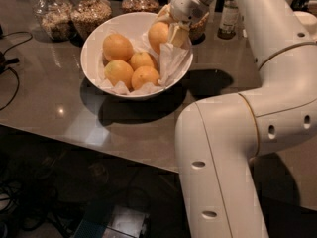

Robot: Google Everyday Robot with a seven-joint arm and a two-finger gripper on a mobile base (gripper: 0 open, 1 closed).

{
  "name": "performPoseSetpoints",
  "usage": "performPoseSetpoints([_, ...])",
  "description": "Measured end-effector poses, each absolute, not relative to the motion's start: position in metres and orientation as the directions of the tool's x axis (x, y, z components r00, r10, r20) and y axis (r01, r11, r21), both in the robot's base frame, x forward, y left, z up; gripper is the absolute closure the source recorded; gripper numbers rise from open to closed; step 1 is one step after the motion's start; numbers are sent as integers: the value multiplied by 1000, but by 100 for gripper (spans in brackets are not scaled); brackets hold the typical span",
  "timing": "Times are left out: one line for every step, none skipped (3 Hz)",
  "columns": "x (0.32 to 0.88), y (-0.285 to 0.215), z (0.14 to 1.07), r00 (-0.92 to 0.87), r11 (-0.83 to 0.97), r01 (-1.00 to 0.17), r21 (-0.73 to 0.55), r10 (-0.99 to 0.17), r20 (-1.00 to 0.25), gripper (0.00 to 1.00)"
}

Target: Pick orange from white bowl

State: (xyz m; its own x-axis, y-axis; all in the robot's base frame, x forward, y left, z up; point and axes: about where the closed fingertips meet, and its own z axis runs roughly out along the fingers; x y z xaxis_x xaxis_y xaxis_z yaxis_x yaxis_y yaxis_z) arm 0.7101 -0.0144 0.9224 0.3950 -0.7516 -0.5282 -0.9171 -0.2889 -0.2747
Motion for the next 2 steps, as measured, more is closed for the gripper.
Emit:
performPoseSetpoints([682,-16,964,428,-299,-903,-308,-686,-588,100])
performPoseSetpoints([658,-17,988,377,-263,-926,-270,-620,-688,100])
